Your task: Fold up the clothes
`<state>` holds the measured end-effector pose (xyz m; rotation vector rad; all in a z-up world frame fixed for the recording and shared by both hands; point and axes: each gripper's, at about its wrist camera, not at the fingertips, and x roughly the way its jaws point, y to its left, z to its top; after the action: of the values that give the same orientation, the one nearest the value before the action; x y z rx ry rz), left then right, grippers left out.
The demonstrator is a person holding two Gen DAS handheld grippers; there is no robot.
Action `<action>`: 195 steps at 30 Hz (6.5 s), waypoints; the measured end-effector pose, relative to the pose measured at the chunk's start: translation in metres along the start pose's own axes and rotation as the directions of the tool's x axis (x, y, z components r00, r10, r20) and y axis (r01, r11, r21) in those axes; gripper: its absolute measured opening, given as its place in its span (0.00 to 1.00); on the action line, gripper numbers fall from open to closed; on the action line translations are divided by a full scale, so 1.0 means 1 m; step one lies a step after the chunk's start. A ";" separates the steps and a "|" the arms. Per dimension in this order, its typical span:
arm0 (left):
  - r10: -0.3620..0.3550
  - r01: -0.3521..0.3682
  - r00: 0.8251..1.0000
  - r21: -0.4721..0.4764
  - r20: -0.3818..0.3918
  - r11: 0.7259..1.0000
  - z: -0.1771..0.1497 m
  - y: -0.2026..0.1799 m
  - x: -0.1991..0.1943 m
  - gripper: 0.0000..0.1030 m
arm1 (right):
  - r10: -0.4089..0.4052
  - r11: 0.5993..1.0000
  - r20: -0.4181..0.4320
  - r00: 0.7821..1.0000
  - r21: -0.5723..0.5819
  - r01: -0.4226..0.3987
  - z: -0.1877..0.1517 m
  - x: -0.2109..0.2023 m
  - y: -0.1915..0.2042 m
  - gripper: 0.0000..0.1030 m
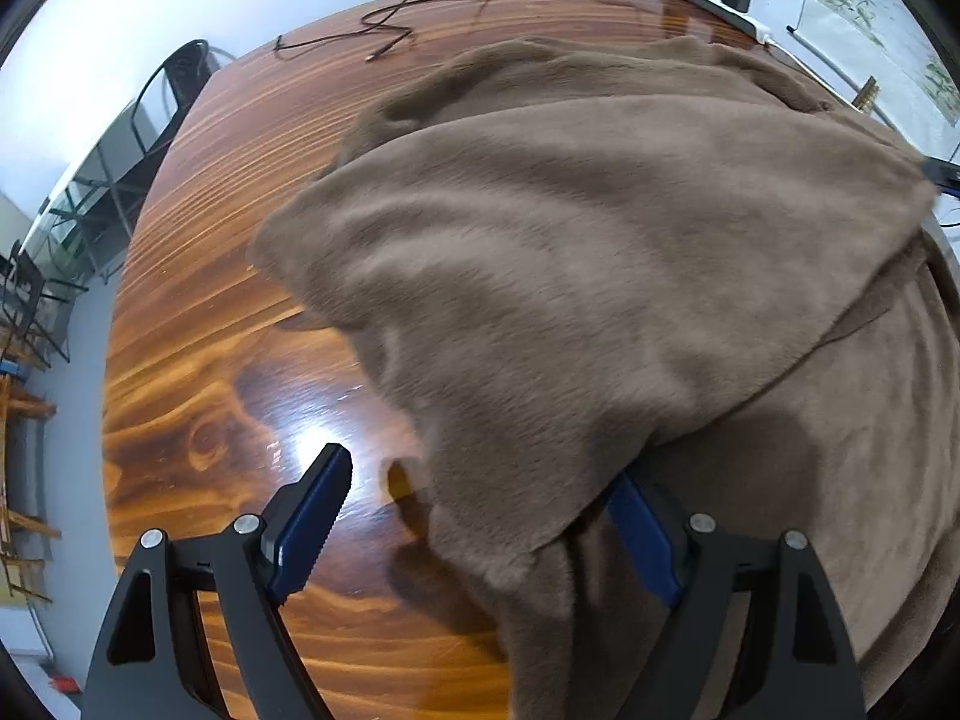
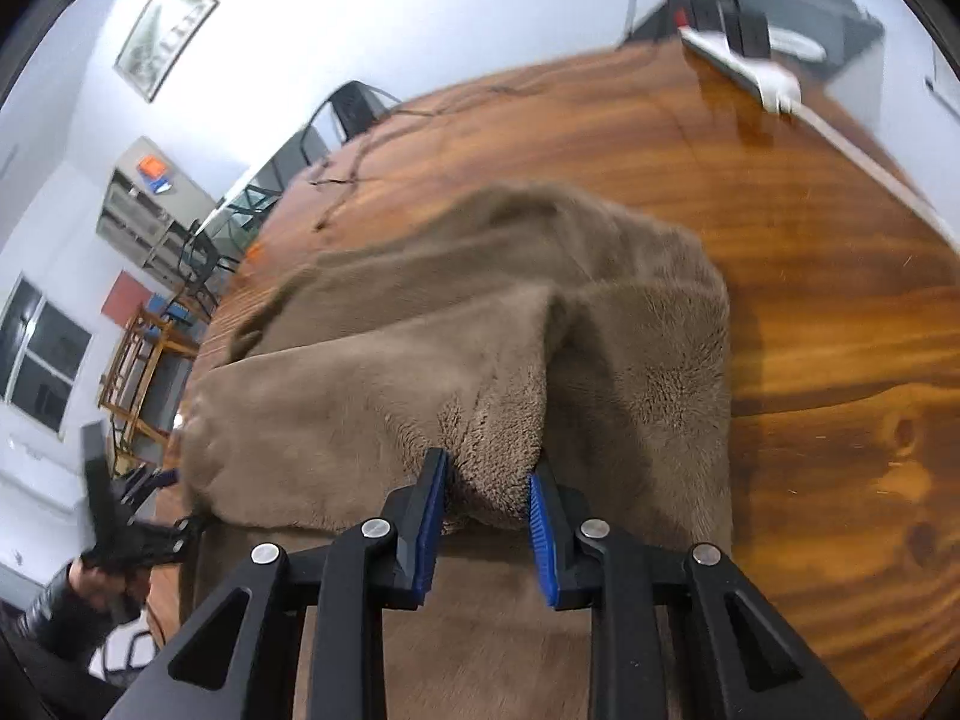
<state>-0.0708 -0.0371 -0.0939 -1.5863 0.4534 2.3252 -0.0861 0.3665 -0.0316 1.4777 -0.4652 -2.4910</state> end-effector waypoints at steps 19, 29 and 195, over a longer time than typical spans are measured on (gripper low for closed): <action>0.010 -0.011 0.998 0.014 0.066 1.000 0.008 -0.002 -0.042 0.85 | -0.236 0.958 0.095 0.967 -0.144 0.248 -0.032 -0.022 0.030 0.79; -0.063 0.066 0.990 -0.022 0.124 0.998 0.028 -0.023 -0.041 0.85 | -0.104 0.972 0.059 0.993 -0.205 0.114 -0.013 0.026 0.054 0.78; 0.224 -0.149 0.957 -0.349 0.185 0.925 -0.194 -0.103 -0.131 0.88 | -0.320 0.902 0.187 0.929 -0.239 0.359 -0.134 -0.124 0.009 0.11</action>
<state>0.1810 -0.0314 -0.0477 -1.4430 0.1723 2.8101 0.0906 0.3776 0.0127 1.3738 0.1286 -2.7994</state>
